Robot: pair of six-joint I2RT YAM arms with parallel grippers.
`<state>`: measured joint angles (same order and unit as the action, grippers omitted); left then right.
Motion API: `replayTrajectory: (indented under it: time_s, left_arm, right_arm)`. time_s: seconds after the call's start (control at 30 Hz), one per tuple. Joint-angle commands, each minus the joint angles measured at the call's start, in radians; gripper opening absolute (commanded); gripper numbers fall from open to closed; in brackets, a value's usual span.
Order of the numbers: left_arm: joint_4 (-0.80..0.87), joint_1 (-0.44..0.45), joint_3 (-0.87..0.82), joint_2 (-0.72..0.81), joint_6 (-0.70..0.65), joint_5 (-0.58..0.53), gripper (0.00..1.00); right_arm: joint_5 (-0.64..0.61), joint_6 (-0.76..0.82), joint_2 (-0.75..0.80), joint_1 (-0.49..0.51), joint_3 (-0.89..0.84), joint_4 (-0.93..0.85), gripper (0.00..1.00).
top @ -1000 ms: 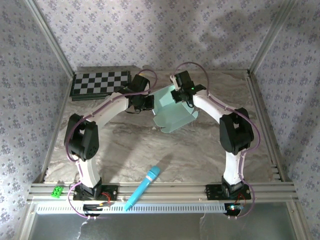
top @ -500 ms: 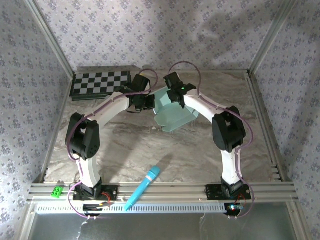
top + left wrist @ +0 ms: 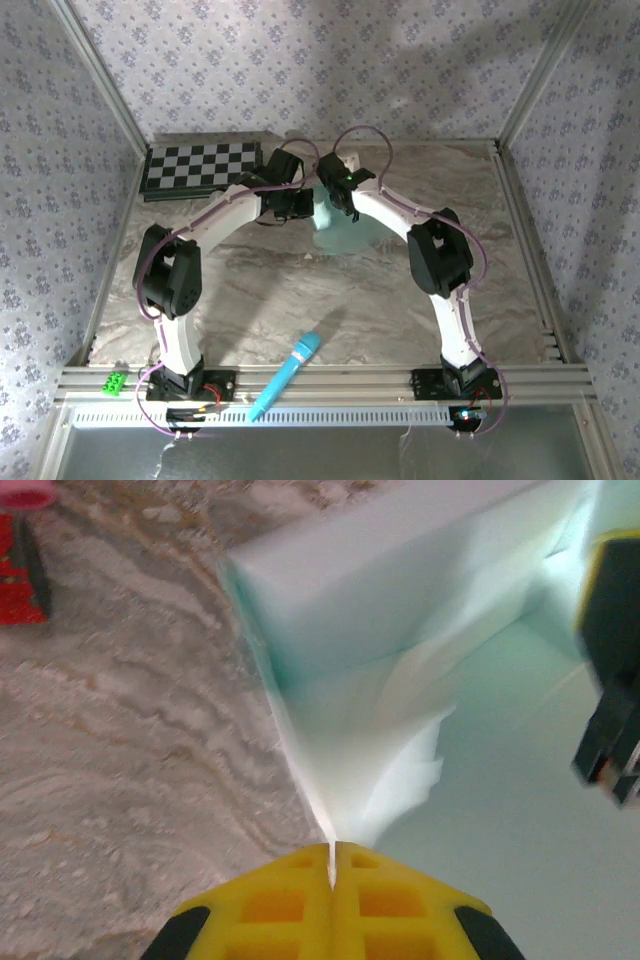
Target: Fold the paper box
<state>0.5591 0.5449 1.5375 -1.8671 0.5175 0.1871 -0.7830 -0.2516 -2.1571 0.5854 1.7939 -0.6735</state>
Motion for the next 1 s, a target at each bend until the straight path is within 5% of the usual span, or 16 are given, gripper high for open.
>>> replayTrajectory:
  time_s: [0.0,0.5,0.8,0.97]
  left_arm:
    - [0.075,-0.010,0.010,0.030,0.008,-0.010,0.00]
    - [0.030,-0.015,-0.036,0.050,0.028,-0.030,0.00]
    - [-0.035,-0.056,-0.171,0.165,-0.005,-0.049,0.20]
    - [-0.106,-0.089,-0.289,0.218,-0.037,0.032,0.33]
  right_arm:
    - [-0.132,-0.015,-0.042,-0.058,-0.005,-0.107,0.02]
    - [0.171,0.043,0.150,-0.034,-0.188,0.040,0.06]
    - [0.344,0.077,0.185,-0.045,-0.278,0.057,0.06]
    - [0.407,0.065,0.198,-0.046,-0.325,0.069,0.06]
